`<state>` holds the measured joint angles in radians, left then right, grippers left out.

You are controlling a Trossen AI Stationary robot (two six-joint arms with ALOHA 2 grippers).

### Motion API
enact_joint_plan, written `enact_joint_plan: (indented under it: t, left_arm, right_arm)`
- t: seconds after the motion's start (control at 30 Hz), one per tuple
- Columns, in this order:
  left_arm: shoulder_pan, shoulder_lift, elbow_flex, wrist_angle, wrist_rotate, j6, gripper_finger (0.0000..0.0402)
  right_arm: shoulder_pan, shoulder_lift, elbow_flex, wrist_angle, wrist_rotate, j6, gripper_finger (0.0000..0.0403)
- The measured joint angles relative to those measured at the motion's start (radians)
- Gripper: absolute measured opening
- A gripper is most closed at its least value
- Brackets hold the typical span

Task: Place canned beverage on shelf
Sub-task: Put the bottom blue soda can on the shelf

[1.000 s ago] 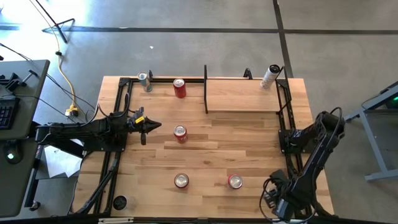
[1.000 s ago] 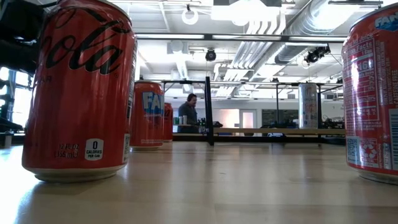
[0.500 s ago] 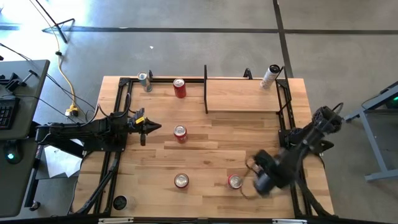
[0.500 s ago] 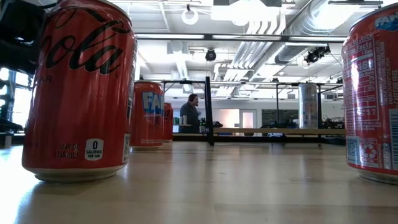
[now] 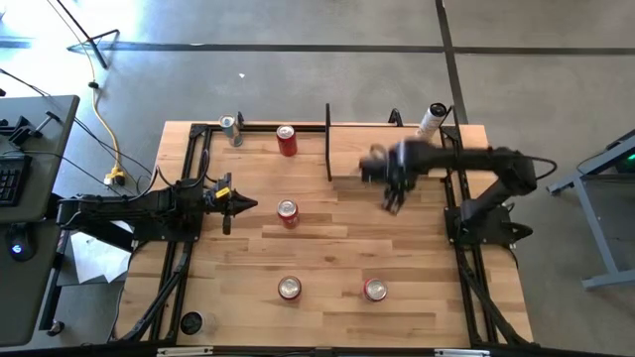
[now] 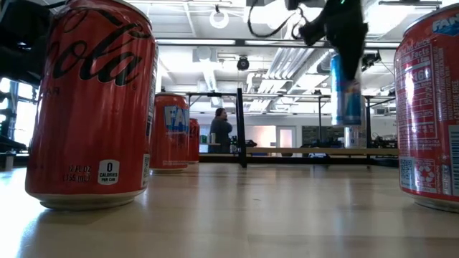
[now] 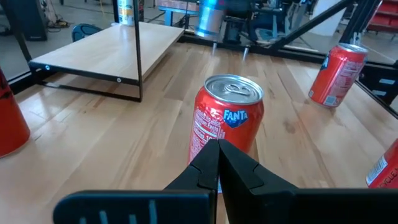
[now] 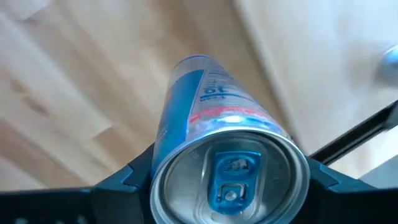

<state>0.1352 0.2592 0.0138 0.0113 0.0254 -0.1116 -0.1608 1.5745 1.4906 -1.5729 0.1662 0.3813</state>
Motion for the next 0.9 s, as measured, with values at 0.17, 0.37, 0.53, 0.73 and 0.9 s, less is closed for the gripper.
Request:
enact_joint_plan:
  t: [0.17, 0.37, 0.53, 0.73, 0.9]
  left_arm:
    - [0.000, 0.000, 0.000, 0.000, -0.003, -0.015, 0.0000]
    - [0.000, 0.000, 0.000, 0.007, -0.011, -0.022, 0.0000]
    - [0.000, 0.000, 0.000, 0.009, -0.011, -0.034, 0.0000]
    - [0.000, 0.000, 0.000, 0.009, -0.011, -0.026, 0.0000]
    - [0.000, 0.000, 0.000, 0.009, -0.011, -0.017, 0.0000]
  right_arm:
    - [-0.278, 0.013, 0.090, 0.017, -0.001, -0.325, 0.0215]
    - [-0.507, 0.119, 0.272, -0.003, 0.035, -0.622, 0.0215]
    - [-0.619, 0.241, 0.404, 0.002, 0.037, -0.769, 0.0215]
    - [-0.702, 0.353, 0.441, 0.005, 0.027, -0.832, 0.0215]
    - [-0.739, 0.364, 0.442, 0.029, 0.018, -0.835, 0.0215]
